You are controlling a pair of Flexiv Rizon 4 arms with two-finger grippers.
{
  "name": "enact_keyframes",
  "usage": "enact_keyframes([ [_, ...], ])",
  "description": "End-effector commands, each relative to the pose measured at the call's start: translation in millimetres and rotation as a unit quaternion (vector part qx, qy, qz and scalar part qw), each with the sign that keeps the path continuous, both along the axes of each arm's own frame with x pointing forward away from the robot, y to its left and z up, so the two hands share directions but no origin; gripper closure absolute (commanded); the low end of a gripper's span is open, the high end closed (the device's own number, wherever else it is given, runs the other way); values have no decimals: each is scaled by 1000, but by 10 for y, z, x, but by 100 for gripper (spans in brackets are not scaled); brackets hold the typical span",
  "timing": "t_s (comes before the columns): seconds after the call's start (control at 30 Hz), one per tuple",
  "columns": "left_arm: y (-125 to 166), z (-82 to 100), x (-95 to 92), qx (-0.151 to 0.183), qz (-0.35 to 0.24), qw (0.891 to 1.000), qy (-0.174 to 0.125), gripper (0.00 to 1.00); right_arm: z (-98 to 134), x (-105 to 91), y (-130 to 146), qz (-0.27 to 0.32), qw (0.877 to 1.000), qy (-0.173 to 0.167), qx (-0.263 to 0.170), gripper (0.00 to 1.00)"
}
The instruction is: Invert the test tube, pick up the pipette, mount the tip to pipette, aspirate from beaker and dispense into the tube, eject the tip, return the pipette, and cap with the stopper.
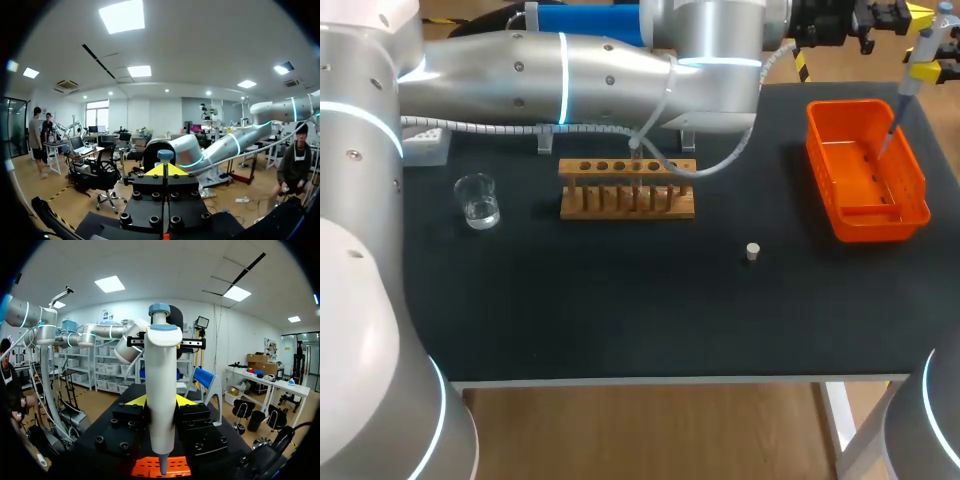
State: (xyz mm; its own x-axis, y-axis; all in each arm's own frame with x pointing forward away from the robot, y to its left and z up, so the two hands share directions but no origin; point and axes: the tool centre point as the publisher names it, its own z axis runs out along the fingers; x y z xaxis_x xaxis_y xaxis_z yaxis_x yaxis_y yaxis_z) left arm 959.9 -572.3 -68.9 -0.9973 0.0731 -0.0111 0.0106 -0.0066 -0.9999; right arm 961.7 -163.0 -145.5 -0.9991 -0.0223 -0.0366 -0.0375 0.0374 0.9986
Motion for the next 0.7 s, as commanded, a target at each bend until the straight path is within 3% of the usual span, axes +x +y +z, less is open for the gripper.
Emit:
enact_keyframes([
  [0.03,-28,-71,36,2,-11,1000,-1,100,58,5,8,0,1000,0,-1,100],
  [0.7,-51,-137,-5,1,-33,999,-6,100,58,5,8,0,1000,0,-1,100],
])
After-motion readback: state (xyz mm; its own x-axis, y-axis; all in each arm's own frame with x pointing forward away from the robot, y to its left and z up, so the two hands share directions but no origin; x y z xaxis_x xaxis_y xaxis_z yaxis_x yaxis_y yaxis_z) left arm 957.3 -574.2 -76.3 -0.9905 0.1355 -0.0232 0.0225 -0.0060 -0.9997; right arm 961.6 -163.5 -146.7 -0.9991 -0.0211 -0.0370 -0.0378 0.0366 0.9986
